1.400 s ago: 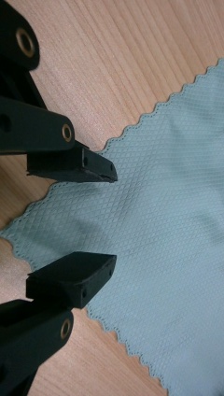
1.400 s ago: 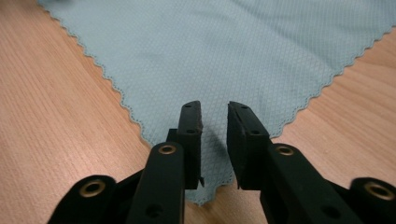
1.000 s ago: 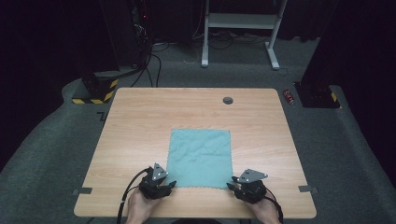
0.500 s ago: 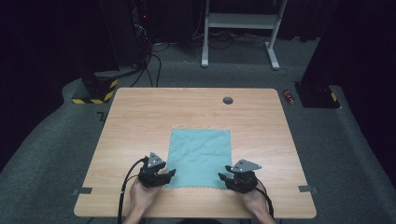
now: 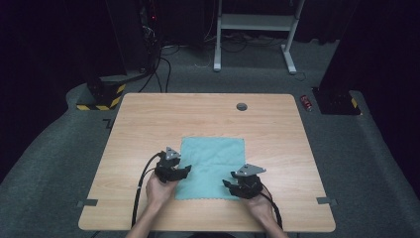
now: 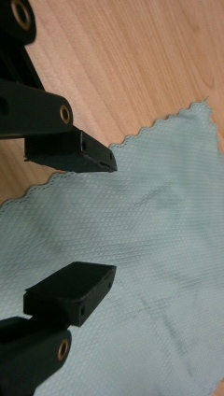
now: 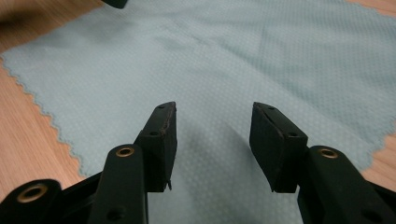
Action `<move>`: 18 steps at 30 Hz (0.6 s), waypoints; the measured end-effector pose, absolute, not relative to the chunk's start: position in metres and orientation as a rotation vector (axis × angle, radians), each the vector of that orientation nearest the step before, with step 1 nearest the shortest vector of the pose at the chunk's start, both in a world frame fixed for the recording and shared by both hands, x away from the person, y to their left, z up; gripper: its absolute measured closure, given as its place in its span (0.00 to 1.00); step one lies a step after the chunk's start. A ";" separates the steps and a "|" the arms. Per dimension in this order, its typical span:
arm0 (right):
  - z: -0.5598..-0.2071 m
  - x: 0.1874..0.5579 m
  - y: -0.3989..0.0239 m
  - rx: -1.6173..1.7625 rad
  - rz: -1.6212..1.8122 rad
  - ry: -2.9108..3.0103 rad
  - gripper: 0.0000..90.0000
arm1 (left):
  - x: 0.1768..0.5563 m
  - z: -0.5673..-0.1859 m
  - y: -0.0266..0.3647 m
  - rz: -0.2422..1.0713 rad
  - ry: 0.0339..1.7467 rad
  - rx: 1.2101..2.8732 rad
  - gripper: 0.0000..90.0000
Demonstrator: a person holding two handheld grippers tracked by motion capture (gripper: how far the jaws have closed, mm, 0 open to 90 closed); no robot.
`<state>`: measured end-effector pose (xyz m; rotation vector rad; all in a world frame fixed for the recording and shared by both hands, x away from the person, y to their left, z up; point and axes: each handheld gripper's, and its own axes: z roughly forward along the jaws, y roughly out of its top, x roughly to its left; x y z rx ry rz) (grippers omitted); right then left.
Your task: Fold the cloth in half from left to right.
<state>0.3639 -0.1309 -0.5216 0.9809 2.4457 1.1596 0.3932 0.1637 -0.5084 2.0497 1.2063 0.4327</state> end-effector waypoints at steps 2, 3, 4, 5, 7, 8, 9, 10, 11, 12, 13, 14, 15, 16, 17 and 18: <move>-0.521 0.365 -0.125 0.977 1.177 2.449 0.57 | 0.397 -0.509 0.165 0.430 1.215 2.019 0.48; -0.521 0.365 -0.123 0.972 1.181 2.452 0.56 | 0.399 -0.509 0.166 0.430 1.222 2.002 0.48; -0.520 0.365 -0.119 0.961 1.181 2.461 0.56 | 0.401 -0.510 0.168 0.424 1.232 1.988 0.48; -0.519 0.365 -0.116 0.949 1.181 2.469 0.56 | 0.403 -0.510 0.170 0.418 1.243 1.979 0.48; -0.517 0.364 -0.109 0.902 1.198 2.466 0.56 | 0.409 -0.510 0.171 0.409 1.266 1.987 0.48; -0.516 0.364 -0.105 0.881 1.203 2.470 0.56 | 0.411 -0.508 0.172 0.422 1.260 1.995 0.47; -0.516 0.363 -0.101 0.871 1.217 2.474 0.56 | 0.413 -0.507 0.172 0.429 1.257 1.996 0.47; -0.516 0.364 -0.099 0.865 1.211 2.487 0.56 | 0.414 -0.506 0.172 0.437 1.255 1.968 0.47; -0.515 0.364 -0.095 0.865 1.202 2.500 0.57 | 0.415 -0.505 0.174 0.445 1.252 1.946 0.47; -0.516 0.364 -0.091 0.859 1.199 2.508 0.57 | 0.417 -0.503 0.175 0.440 1.261 1.948 0.47; -0.517 0.365 -0.087 0.854 1.205 2.512 0.58 | 0.420 -0.502 0.176 0.437 1.272 1.955 0.47; -0.518 0.366 -0.083 0.857 1.213 2.520 0.58 | 0.421 -0.502 0.175 0.441 1.274 1.951 0.46; -0.519 0.367 -0.078 0.854 1.217 2.529 0.57 | 0.423 -0.501 0.176 0.446 1.274 1.956 0.46; -0.521 0.367 -0.074 0.850 1.217 2.539 0.57 | 0.425 -0.500 0.176 0.444 1.274 1.954 0.46; -0.521 0.367 -0.069 0.835 1.212 2.548 0.57 | 0.425 -0.500 0.177 0.454 1.272 1.937 0.46; -0.521 0.366 -0.063 0.808 1.209 2.557 0.57 | 0.426 -0.500 0.177 0.448 1.277 1.928 0.46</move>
